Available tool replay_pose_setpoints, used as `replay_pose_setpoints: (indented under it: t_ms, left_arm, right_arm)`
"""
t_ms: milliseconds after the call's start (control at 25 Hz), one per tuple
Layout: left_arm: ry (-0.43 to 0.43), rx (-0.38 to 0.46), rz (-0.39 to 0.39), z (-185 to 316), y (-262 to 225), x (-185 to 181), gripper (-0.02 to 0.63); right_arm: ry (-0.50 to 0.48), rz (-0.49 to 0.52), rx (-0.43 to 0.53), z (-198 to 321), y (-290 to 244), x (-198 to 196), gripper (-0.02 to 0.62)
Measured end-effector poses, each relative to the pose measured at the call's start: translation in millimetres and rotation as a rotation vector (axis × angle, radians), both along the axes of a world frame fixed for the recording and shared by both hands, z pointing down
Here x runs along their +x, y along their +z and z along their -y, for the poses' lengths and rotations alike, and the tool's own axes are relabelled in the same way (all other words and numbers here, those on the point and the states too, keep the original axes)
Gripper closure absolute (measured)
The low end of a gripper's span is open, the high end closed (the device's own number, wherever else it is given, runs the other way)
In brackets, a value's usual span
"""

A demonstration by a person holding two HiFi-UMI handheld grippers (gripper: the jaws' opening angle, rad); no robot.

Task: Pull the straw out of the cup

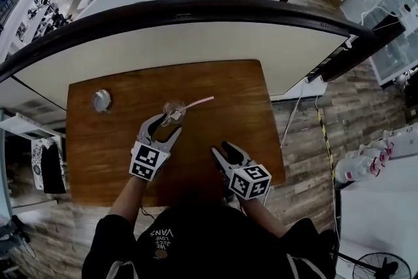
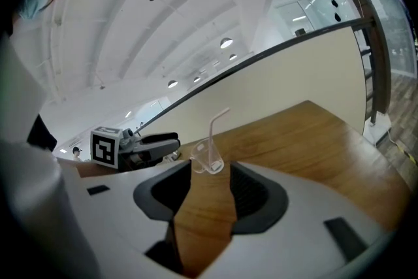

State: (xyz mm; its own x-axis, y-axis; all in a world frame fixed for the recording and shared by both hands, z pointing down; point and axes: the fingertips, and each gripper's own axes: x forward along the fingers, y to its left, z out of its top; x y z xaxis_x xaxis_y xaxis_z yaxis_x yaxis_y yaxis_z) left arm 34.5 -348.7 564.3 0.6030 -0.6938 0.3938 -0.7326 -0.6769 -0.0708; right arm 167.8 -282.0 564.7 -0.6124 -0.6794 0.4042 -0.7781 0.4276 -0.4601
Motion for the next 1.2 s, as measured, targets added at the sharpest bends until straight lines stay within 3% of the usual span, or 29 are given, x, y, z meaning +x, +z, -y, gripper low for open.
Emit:
replay_pose_setpoints:
  t_ms: [880, 1080, 1200]
  left_arm:
    - [0.148, -0.052, 0.303, 55.3, 46.3, 48.6, 0.394]
    - [0.156, -0.060, 0.314, 60.7, 47.8, 55.5, 0.469]
    - [0.171, -0.058, 0.337, 61.9, 52.1, 58.7, 0.474]
  right_arm:
    - [-0.054, 0.020, -0.099, 9.8, 42.8, 23.8, 0.434]
    - [-0.044, 0.028, -0.100, 7.2, 42.5, 26.6, 0.434]
    - [-0.033, 0.028, -0.102, 4.5, 43.3, 28.2, 0.434]
